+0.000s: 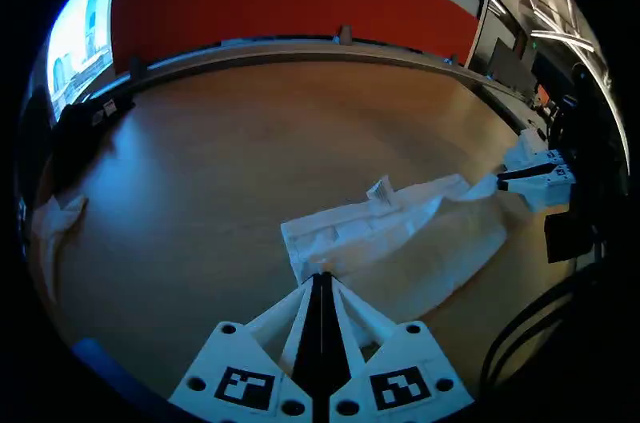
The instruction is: Fold towel
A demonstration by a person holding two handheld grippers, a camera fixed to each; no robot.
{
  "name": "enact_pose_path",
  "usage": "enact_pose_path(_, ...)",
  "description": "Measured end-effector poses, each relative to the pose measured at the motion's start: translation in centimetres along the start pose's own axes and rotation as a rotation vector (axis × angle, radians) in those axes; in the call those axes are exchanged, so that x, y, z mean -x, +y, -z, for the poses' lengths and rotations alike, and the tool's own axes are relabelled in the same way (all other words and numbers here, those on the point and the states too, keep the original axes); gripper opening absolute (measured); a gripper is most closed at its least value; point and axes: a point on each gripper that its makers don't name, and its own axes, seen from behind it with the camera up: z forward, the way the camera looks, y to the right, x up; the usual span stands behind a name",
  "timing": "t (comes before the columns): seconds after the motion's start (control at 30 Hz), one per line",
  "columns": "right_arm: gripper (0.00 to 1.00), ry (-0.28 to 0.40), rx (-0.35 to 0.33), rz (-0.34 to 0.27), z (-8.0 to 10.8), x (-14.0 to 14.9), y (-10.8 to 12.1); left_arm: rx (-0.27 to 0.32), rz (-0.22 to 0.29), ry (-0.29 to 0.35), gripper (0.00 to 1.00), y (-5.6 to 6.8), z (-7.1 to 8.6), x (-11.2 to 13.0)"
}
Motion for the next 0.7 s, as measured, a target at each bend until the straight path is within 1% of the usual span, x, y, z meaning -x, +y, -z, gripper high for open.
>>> enact_pose_path(0.23, 0.19, 0.005, 0.008, -0.029, -0.7, 0.1, 0.0, -0.007, 0.019, -0.011, 0.00, -0.2, -0.8, 0.2)
enact_pose_path(0.37, 0.28, 0.008, 0.012, -0.037, -1.0, 0.0, 0.0, -0.021, 0.021, -0.015, 0.01, -0.6, -1.1, 0.2)
enact_pose_path(0.7, 0.35, 0.006, 0.039, -0.029, -1.6, 0.1, 0.7, -0.056, 0.008, -0.019, 0.04, -1.5, -2.0, -0.1)
